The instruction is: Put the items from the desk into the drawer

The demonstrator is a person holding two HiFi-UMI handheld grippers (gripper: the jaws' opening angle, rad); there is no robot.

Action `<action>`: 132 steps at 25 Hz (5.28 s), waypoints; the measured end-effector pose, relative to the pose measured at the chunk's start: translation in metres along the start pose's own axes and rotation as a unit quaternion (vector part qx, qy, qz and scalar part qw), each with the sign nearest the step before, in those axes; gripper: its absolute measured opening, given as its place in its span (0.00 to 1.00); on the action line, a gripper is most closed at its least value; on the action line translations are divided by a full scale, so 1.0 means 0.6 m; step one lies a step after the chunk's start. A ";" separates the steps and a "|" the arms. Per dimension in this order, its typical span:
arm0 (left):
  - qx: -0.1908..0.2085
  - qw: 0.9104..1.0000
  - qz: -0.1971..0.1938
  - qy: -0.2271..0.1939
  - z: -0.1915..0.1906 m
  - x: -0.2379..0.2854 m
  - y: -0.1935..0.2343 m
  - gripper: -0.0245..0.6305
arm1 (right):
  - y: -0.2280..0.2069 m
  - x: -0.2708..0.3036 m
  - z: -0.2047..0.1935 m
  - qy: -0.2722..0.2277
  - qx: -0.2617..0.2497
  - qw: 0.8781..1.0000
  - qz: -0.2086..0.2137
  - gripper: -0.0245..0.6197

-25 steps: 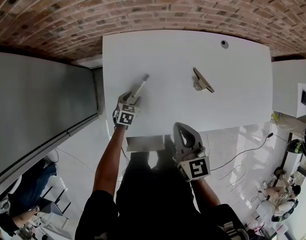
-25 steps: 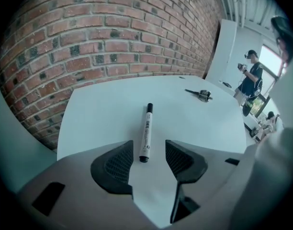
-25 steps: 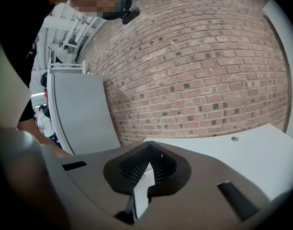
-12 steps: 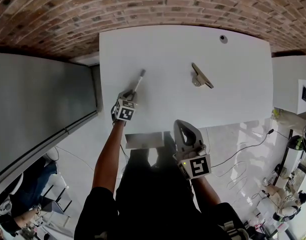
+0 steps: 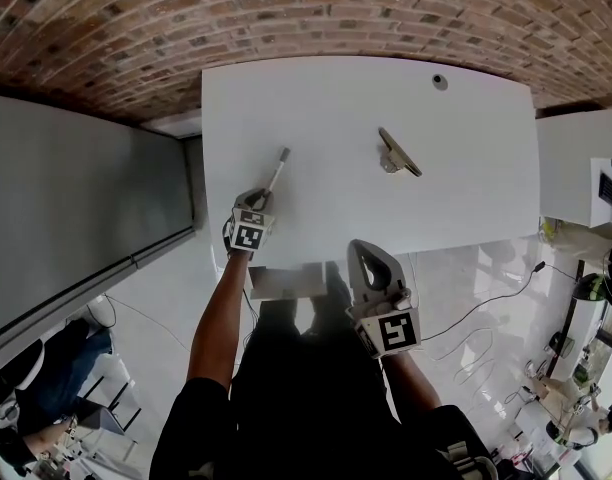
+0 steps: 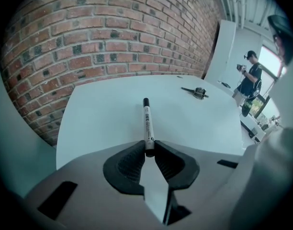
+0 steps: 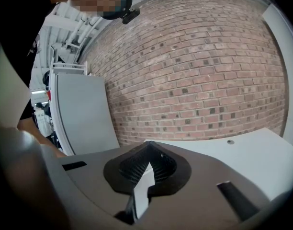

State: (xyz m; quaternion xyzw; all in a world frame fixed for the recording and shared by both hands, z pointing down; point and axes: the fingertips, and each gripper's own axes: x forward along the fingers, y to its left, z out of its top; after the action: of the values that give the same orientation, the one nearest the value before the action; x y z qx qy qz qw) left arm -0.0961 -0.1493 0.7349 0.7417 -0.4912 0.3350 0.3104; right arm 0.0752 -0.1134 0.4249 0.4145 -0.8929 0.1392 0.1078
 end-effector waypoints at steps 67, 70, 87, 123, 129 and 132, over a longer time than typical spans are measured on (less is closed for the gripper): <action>-0.142 0.986 0.067 0.047 -0.529 -0.208 -0.202 0.13 | 0.200 -0.161 -0.141 0.026 -0.045 0.993 0.108 0.03; -0.146 0.985 0.060 0.072 -0.554 -0.172 -0.208 0.13 | 0.191 -0.146 -0.165 0.034 -0.040 0.993 0.103 0.03; -0.182 0.971 0.018 0.154 -0.650 -0.034 -0.223 0.13 | 0.193 -0.132 -0.259 0.093 -0.012 0.991 0.100 0.04; -0.197 0.957 -0.011 0.214 -0.684 0.006 -0.244 0.21 | 0.167 -0.126 -0.262 0.094 0.008 0.994 0.057 0.03; -0.209 0.959 0.008 0.193 -0.672 -0.016 -0.236 0.05 | 0.163 -0.138 -0.249 0.082 0.007 0.995 0.050 0.03; -0.212 0.962 0.003 0.170 -0.657 -0.035 -0.240 0.04 | 0.162 -0.147 -0.238 0.072 0.005 0.996 0.045 0.04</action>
State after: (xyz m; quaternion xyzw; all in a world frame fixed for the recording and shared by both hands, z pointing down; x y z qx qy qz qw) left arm -0.0433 0.2196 0.9293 0.5891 -0.4934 0.3453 0.5388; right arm 0.0674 0.0573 0.5160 0.3630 -0.9000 0.1780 0.1628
